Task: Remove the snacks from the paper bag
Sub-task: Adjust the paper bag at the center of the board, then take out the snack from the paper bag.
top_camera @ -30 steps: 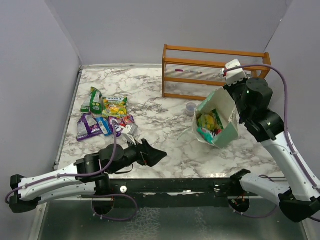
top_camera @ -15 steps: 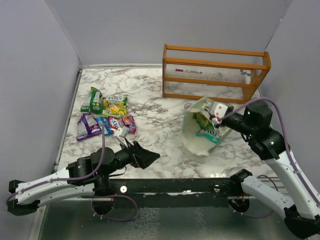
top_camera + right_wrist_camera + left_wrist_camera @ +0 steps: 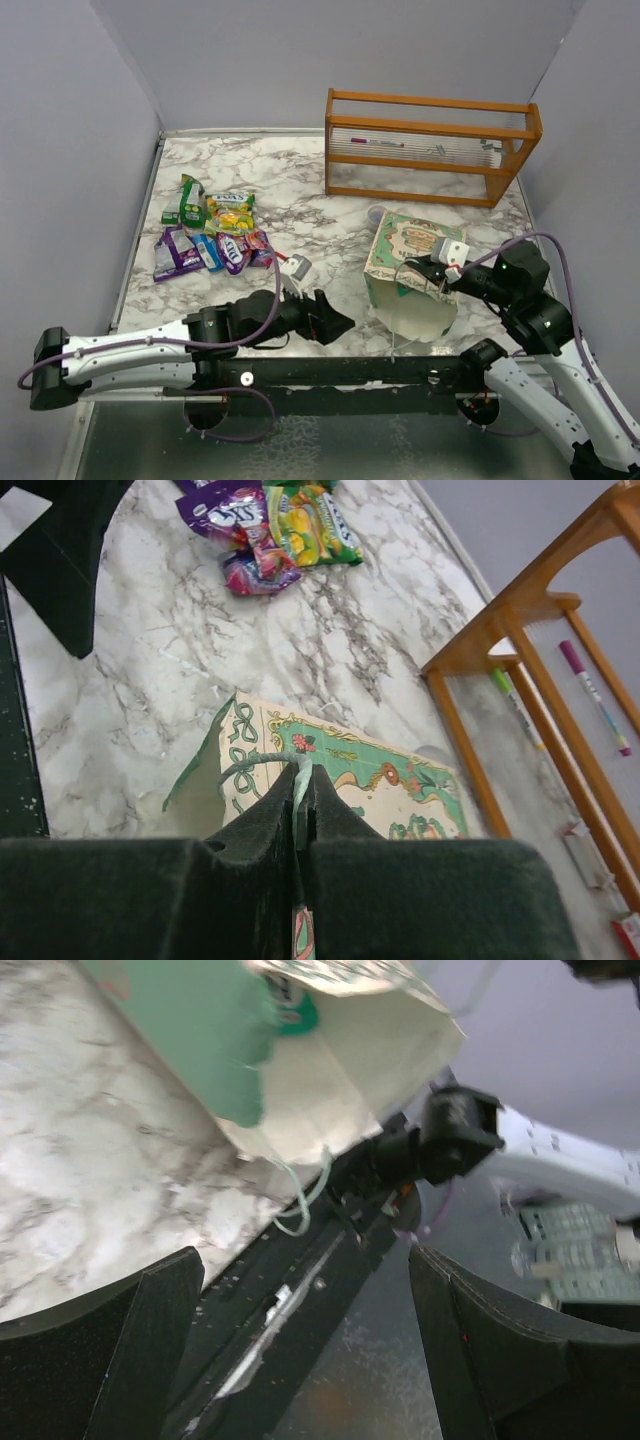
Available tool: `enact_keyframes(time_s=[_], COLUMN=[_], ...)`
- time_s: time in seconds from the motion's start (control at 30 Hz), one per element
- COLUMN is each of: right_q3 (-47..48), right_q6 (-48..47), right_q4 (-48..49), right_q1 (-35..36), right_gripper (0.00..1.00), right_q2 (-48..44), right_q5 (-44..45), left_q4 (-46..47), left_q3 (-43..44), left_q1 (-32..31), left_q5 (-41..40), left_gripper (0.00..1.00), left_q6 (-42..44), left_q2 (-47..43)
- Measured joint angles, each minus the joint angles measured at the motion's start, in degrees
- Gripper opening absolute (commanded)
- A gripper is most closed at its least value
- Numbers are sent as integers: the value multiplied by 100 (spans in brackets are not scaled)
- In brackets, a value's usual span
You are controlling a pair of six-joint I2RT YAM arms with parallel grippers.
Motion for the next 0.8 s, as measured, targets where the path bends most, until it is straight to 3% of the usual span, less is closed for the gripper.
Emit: enact_keyframes(time_s=[0.13, 0.37, 0.6, 0.8], right_q3=[-297, -494, -494, -505], right_q6=[306, 1010, 1261, 1440], right_q4=[184, 584, 752, 962], right_q1=[0, 0, 0, 0], right_gripper=[2, 2, 2, 2], right_q2=[42, -57, -236, -422], right_q5=[-114, -107, -26, 35], left_q4=[769, 1545, 1882, 2653], left_q3=[-24, 479, 1515, 1711], left_q1=[-697, -2225, -2441, -2457], left_q5=[-146, -1305, -2020, -2726], left_gripper=[85, 86, 86, 86], left_q6=[247, 1377, 2767, 4225], left_q2=[544, 2009, 3755, 4522])
